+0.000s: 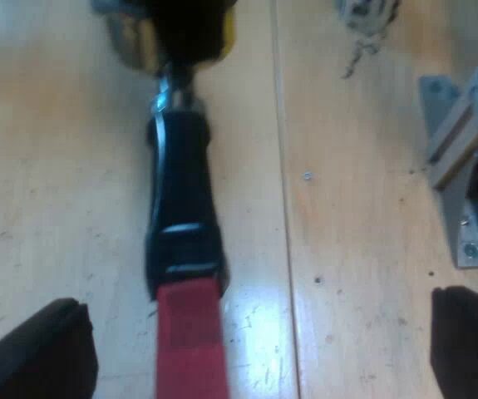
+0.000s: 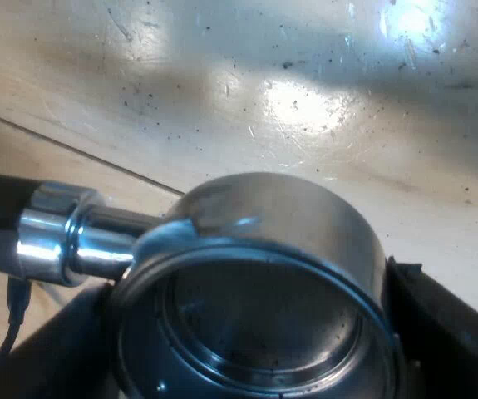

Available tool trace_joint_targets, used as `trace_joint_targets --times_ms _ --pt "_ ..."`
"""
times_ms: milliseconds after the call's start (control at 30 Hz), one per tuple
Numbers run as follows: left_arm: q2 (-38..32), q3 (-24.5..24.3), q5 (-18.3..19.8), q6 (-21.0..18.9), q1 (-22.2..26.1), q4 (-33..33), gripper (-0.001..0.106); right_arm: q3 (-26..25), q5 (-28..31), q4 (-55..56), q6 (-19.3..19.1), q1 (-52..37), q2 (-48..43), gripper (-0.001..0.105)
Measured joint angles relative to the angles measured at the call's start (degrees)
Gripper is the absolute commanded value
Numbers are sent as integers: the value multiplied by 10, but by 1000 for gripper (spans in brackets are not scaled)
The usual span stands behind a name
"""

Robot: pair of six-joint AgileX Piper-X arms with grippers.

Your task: Put the handle in the coffee machine

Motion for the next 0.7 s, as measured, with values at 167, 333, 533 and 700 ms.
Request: trace_joint_targets --times_ms 167,333,533,700 --pt "18 2 -53 -19 -51 -29 83 0 -2 0 1 0 0 0" --pt "33 26 -63 -58 -63 -78 83 0 -11 0 4 0 0 0" --pt "36 68 -64 -60 -63 -103 83 0 -13 0 4 0 0 0" --pt "38 97 -67 -61 -63 -140 83 0 -18 0 4 0 0 0"
